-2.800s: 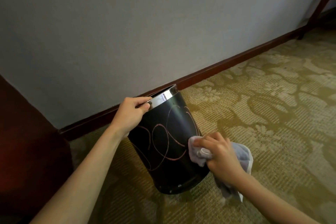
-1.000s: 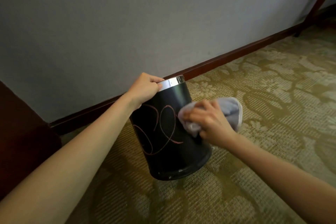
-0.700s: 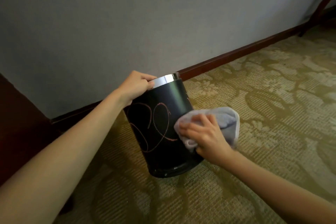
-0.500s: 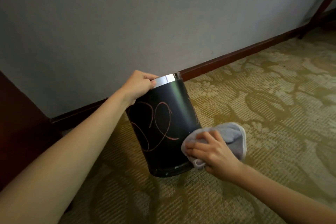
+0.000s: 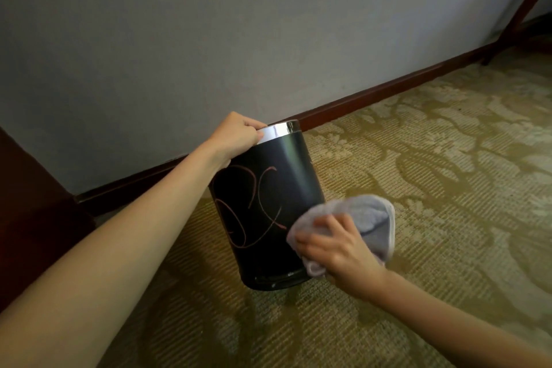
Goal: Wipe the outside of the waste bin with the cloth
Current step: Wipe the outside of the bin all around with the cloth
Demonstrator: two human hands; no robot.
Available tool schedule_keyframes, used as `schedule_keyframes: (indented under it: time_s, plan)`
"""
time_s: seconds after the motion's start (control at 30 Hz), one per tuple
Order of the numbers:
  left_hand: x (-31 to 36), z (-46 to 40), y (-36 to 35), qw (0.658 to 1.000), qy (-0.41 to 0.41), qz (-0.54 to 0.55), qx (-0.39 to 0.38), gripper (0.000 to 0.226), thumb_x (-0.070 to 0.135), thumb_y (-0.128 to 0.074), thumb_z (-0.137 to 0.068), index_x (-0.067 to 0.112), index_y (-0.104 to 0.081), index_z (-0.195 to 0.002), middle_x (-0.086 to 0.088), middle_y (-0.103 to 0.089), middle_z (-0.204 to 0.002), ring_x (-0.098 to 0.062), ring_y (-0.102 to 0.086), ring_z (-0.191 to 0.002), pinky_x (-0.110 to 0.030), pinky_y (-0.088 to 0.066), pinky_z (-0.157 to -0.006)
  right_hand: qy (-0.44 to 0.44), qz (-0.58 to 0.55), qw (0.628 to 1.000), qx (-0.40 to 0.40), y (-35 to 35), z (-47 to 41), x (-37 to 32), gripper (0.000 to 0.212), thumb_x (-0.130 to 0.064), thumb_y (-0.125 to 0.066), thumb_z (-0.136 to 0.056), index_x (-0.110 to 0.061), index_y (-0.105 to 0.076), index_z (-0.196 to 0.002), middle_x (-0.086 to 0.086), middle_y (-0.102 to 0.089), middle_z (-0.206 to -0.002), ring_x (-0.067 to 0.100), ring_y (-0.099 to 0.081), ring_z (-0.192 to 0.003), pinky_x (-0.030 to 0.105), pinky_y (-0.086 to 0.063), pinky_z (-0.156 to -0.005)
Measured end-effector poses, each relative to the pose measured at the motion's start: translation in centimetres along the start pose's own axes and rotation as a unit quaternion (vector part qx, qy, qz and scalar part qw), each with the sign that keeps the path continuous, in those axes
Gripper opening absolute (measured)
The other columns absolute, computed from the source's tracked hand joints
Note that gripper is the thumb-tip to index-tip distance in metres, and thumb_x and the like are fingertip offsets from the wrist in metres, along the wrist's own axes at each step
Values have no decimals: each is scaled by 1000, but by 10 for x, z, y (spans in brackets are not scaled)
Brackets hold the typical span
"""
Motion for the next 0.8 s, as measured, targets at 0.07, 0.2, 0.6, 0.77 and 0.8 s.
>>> schedule_keyframes:
  time_s: [0.07, 0.2, 0.6, 0.77, 0.8]
  plan:
    - [-1, 0, -2, 1000, -2, 2, -1, 36, -2, -50, -82, 24, -75, -87, -1, -70, -76, -14, -63, -76, -26, -50, -78, 34, 1, 999, -38, -1, 11, -2, 20, -22, -55, -85, -22, -69, -99, -12, -64, -115, 25, -51, -101, 37, -34, -77]
    - [5, 0, -8, 1000, -20, -5, 14, 37, -3, -49, -80, 21, -75, -91, -1, -71, -79, -13, -63, -79, -25, -50, -77, -15, 6, 1000, -14, 22, -32, 22, 26, -15, -67, -71, -19, -72, -97, -8, -67, -112, 28, -52, -100, 44, -40, -78]
    - [-2, 0, -4, 1000, -3, -27, 12, 32, 2, -52, -83, 15, -74, -101, -5, -71, -95, -21, -62, -97, -32, -49, -91, -58, 5, 998, 29, 6, -14, 2, 44, -10, -73, -63, -20, -71, -106, -8, -65, -118, 32, -55, -99, 42, -39, -74]
    - [-1, 3, -3, 1000, -1, -17, 14, 33, 0, -51, -82, 17, -75, -96, -1, -71, -82, -16, -63, -84, -24, -49, -79, 9, -9, 998, -60, -1, 10, -13, 26, -23, -63, -79, -24, -69, -103, -14, -64, -111, 24, -54, -98, 40, -41, -73]
    - [1, 4, -5, 1000, -3, -19, 15, 34, -1, -50, -81, 17, -75, -95, 0, -71, -80, -16, -63, -83, -25, -49, -78, 10, -9, 998, -63, 4, 2, -10, 25, -21, -65, -75, -24, -70, -100, -14, -65, -110, 25, -54, -98, 40, -41, -74]
Point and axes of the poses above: each hand's wrist, its own z-axis away from the middle knuckle, its own y-axis out of the back of the hand, x = y × z, the point moved 6 cm from there along -z, towards the middle knuckle
